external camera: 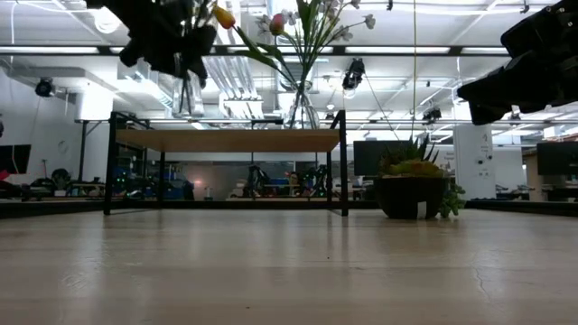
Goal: Pick and place flowers into a vace then onto a shelf
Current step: Put the transparent flower vase on the shelf
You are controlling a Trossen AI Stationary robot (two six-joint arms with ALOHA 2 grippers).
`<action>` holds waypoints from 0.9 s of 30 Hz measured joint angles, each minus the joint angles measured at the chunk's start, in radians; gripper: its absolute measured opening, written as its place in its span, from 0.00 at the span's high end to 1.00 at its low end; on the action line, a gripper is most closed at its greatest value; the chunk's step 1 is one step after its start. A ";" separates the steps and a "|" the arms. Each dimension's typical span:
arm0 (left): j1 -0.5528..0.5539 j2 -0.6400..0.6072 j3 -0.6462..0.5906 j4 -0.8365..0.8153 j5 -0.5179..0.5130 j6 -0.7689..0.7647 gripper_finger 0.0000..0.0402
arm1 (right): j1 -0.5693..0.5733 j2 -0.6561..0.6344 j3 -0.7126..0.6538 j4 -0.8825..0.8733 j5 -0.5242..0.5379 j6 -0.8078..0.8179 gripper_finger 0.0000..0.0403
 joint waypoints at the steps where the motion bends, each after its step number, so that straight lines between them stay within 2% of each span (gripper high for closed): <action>1: 0.011 0.019 0.011 0.004 -0.001 0.000 0.60 | 0.000 0.000 0.000 0.000 0.000 0.000 0.97; 6: 0.045 0.105 0.068 -0.007 0.002 -0.026 0.60 | 0.000 0.000 0.000 0.000 0.000 0.000 0.97; 13: 0.106 0.186 0.146 -0.144 0.008 -0.118 0.60 | 0.000 0.000 0.000 0.000 0.000 0.000 0.97; 18: 0.158 0.201 0.157 -0.180 0.076 -0.163 0.60 | 0.000 0.000 0.000 0.000 0.000 0.002 0.97; 27: 0.183 0.200 0.134 -0.185 0.076 -0.169 0.60 | 0.000 0.000 0.000 0.000 0.000 -0.013 0.97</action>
